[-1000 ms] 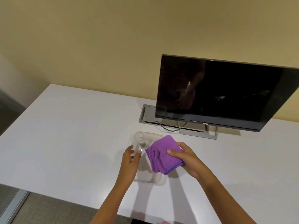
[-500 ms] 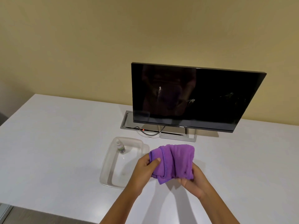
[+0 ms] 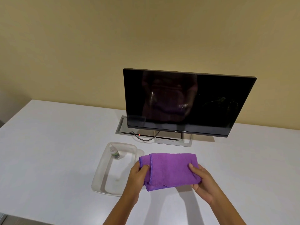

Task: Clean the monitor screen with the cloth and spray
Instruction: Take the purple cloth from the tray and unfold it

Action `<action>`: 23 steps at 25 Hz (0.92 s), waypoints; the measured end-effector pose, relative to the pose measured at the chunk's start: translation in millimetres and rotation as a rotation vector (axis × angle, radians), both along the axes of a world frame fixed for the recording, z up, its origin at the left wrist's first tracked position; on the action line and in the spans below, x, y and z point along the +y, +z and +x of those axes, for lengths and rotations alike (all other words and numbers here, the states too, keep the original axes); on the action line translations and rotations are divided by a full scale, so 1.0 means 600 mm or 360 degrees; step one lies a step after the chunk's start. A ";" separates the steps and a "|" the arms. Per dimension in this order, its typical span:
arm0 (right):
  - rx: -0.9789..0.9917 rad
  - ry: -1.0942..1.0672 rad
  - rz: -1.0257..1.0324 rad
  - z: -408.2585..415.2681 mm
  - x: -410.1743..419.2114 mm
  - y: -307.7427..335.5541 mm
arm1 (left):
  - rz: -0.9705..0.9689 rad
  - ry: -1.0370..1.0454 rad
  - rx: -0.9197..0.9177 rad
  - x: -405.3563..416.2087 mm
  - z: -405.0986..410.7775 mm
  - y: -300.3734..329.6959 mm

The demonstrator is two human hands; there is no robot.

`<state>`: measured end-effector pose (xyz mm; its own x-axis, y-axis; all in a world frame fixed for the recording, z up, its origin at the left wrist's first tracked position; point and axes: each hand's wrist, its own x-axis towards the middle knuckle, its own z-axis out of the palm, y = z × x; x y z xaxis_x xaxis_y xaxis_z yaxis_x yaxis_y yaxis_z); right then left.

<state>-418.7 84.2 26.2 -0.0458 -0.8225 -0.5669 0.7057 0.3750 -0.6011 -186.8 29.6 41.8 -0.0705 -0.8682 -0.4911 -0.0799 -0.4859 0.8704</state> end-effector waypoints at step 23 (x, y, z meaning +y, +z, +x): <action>0.1312 0.0336 -0.0520 0.075 -0.019 0.088 | -0.0632 -0.0641 0.0037 0.009 -0.080 0.038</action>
